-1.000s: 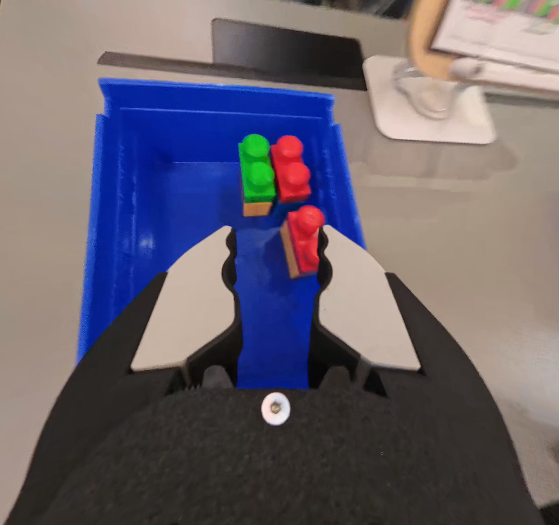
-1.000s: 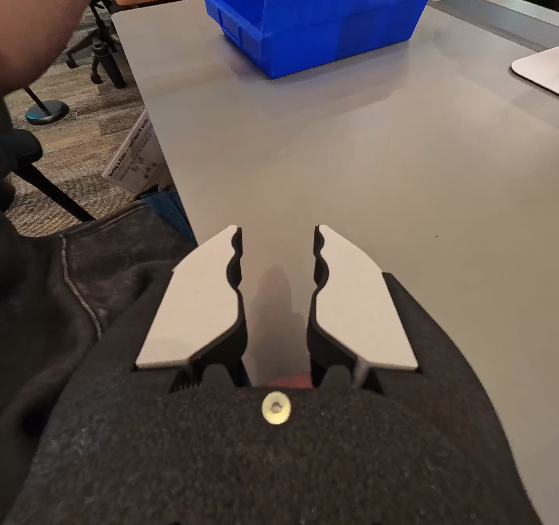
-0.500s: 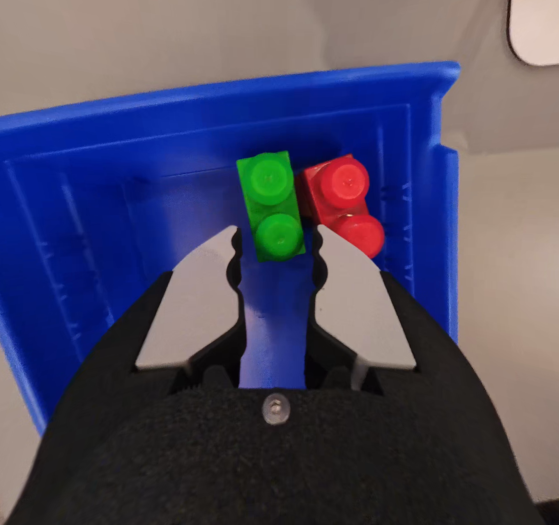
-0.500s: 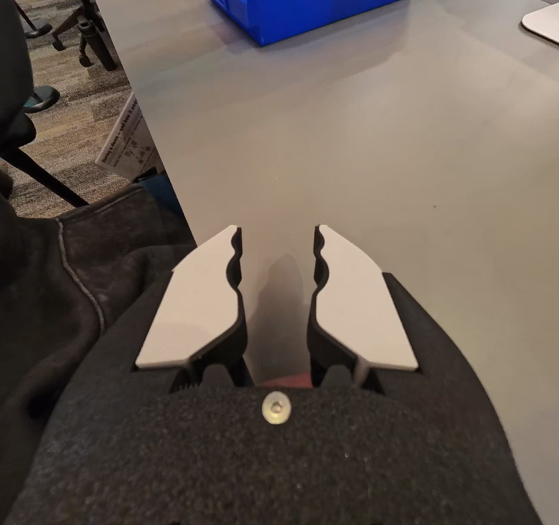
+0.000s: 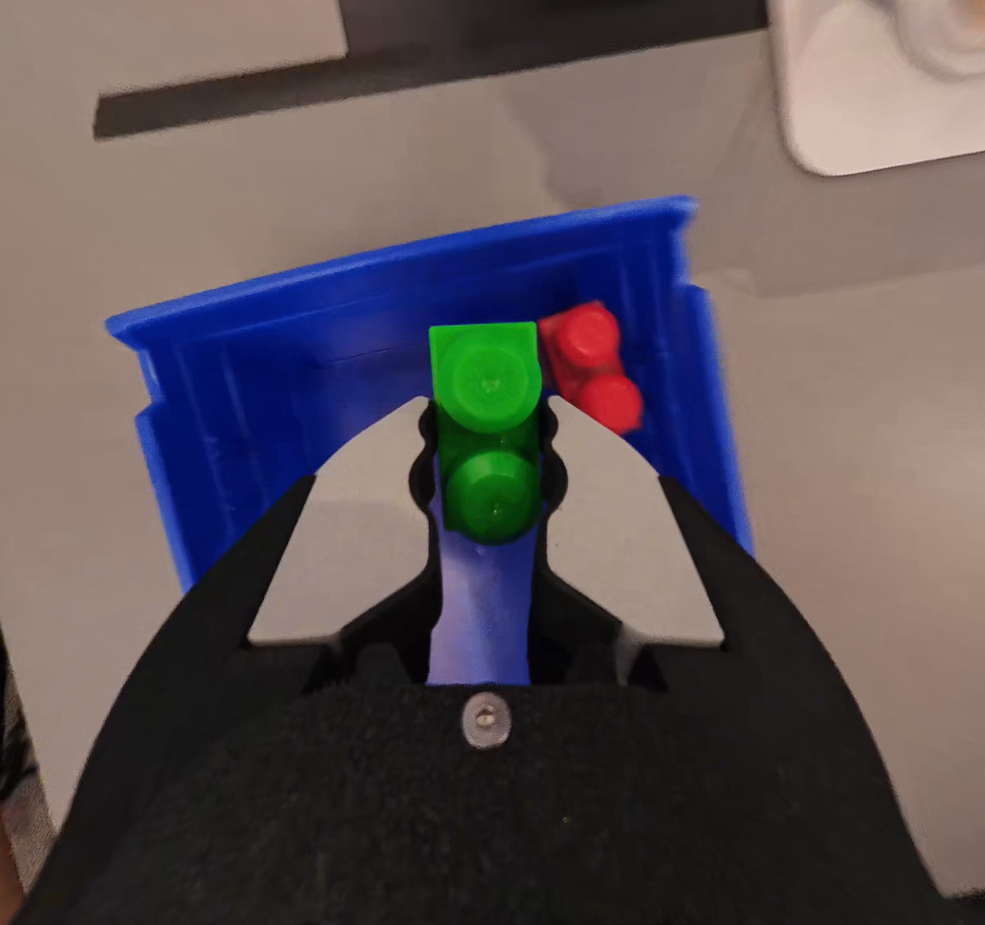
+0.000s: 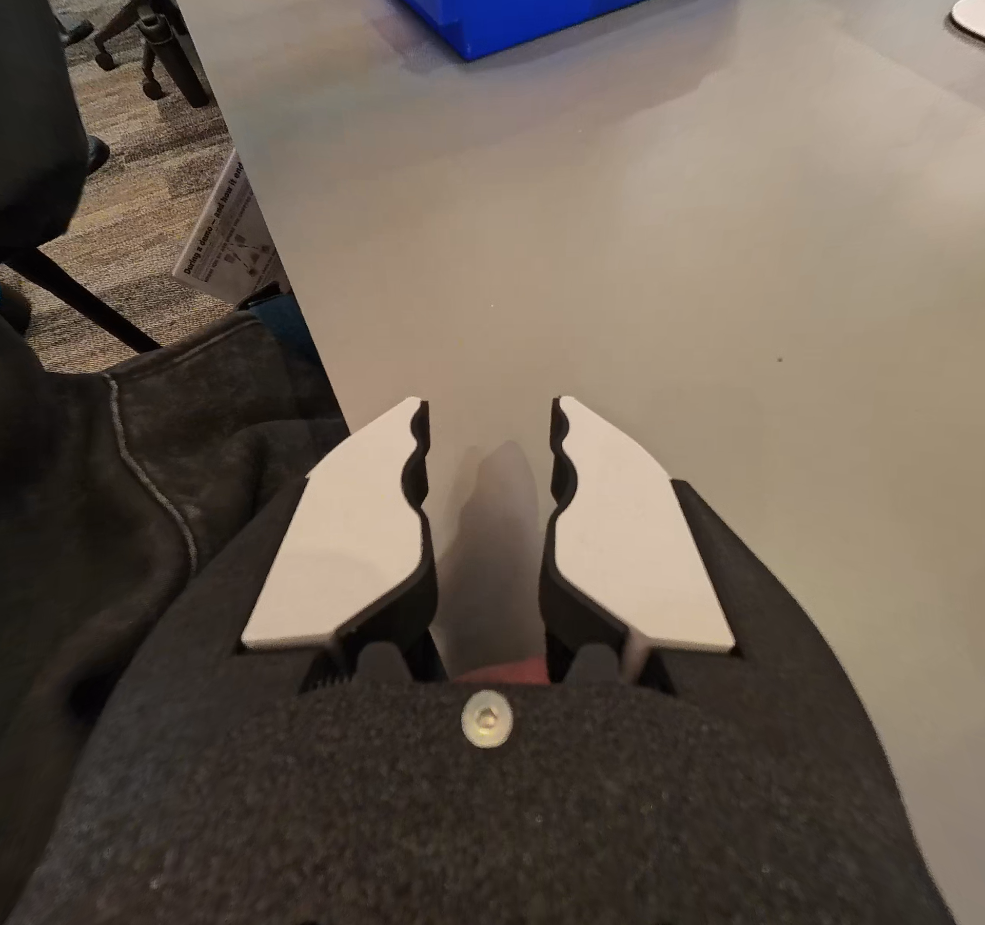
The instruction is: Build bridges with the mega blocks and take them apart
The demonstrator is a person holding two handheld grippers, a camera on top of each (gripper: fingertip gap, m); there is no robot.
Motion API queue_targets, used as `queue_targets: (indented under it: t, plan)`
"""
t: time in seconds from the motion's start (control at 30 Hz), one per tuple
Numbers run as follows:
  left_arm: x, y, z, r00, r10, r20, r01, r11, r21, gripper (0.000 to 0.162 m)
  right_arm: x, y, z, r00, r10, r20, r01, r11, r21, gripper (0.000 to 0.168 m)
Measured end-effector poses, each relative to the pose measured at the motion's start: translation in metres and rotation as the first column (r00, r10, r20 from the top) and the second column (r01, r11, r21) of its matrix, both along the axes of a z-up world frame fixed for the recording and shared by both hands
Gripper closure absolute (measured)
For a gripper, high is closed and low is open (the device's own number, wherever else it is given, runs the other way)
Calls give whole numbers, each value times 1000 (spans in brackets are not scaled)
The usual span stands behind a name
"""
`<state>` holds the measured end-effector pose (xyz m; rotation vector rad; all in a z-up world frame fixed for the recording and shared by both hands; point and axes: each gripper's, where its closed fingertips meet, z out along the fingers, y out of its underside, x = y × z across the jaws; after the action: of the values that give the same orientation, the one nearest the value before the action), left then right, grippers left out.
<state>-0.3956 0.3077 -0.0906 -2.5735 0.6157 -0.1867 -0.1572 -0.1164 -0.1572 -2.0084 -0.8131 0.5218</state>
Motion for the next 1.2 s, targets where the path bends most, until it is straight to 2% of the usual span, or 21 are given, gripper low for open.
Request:
queue_targets:
  t: [0.1,0.2,0.27,0.37,0.47,0.53,0.6,0.63,0.7,0.77,0.83,1.03,1.2]
  plan:
    - [11,-44,50,964,-135,229,114,988,104,127,3,1,1,1000,-15,-10,15,1000,2,126]
    - [32,-113,89,834,-304,461,246,952,183,126,5,3,4,999,-30,-37,30,1000,-3,126]
    - [45,-159,99,745,-386,544,331,922,201,126,4,5,6,998,-32,-56,32,999,-9,127]
    - [71,-214,97,625,-488,610,467,859,209,126,0,12,15,996,-31,-83,32,999,12,127]
    - [105,-259,95,474,-545,691,582,783,219,126,-14,28,43,984,8,-179,2,999,51,127]
    - [132,-289,98,336,-550,765,629,735,253,126,-31,45,80,914,39,-404,-25,999,41,126]
    - [156,-312,99,225,-535,814,631,717,297,126,-39,68,112,766,25,-642,-45,999,-15,120]
    - [166,-321,97,192,-528,827,625,716,312,126,-39,78,123,683,12,-730,-60,997,-40,118]
    - [181,-330,90,180,-531,828,607,722,331,126,-38,91,140,543,16,-839,-101,994,-47,115]
    - [189,-334,85,178,-532,828,604,723,335,127,-38,94,142,510,28,-860,-117,992,-37,119]
    - [194,-340,78,179,-529,830,622,714,321,126,-34,92,144,508,53,-859,-98,995,3,132]
    - [197,-349,55,199,-553,809,653,690,311,127,-31,84,135,620,102,-778,-139,990,20,134]
    - [197,-351,60,166,-557,813,654,680,333,127,-21,79,139,629,140,-765,-169,985,41,134]
